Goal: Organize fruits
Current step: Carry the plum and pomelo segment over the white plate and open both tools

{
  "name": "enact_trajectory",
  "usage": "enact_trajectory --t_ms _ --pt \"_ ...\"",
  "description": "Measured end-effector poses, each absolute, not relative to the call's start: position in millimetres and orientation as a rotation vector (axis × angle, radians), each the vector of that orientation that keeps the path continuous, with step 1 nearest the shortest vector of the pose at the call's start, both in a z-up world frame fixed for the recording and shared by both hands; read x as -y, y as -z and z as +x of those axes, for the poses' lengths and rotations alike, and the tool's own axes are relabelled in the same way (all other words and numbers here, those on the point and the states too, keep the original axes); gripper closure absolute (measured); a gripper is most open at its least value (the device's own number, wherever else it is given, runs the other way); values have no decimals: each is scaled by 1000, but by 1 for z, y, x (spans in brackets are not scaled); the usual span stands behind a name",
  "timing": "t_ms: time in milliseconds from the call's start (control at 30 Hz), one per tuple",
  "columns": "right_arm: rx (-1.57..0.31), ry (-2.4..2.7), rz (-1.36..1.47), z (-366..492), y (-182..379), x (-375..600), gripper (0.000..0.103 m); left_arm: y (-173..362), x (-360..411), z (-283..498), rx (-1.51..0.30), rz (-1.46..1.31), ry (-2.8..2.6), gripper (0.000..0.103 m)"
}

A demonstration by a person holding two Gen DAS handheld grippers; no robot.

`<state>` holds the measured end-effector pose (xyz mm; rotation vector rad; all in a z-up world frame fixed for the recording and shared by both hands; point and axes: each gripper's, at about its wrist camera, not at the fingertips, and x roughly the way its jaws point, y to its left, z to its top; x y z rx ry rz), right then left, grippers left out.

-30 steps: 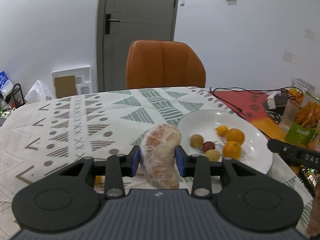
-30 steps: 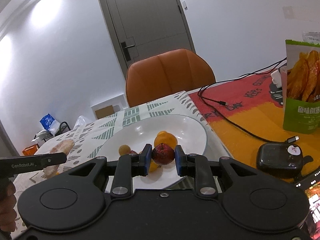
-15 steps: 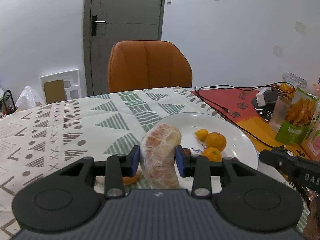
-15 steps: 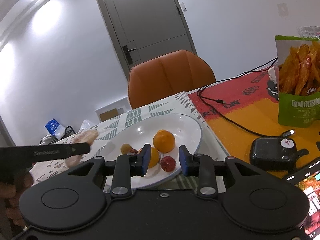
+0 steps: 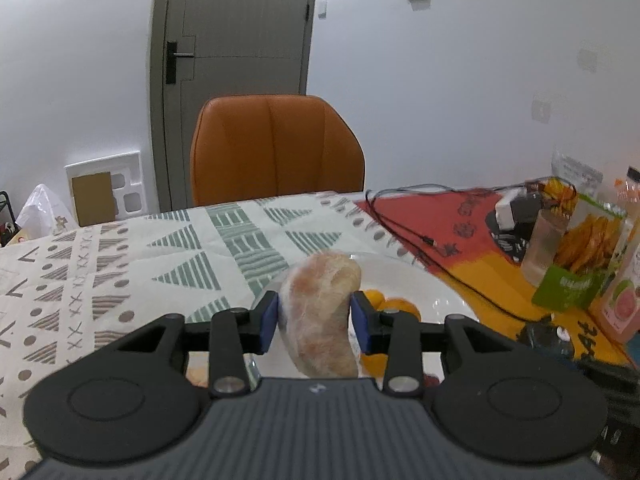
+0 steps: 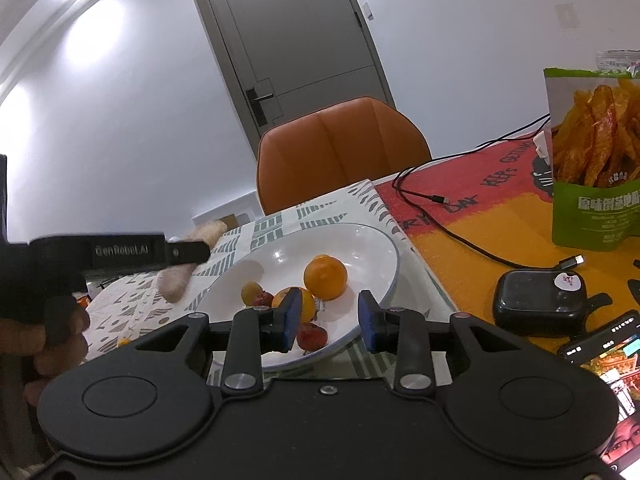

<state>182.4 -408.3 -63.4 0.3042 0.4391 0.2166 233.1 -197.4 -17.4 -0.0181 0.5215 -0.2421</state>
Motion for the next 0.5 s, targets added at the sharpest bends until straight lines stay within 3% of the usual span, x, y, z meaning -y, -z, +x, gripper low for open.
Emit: enact_trajectory --t_ms 167,500 --pt "-450 -230 302 185 66 404 71 13 190 231 -508 0 208 48" --pt "-469 -264 290 191 68 384 70 19 149 222 -553 -10 118 41"
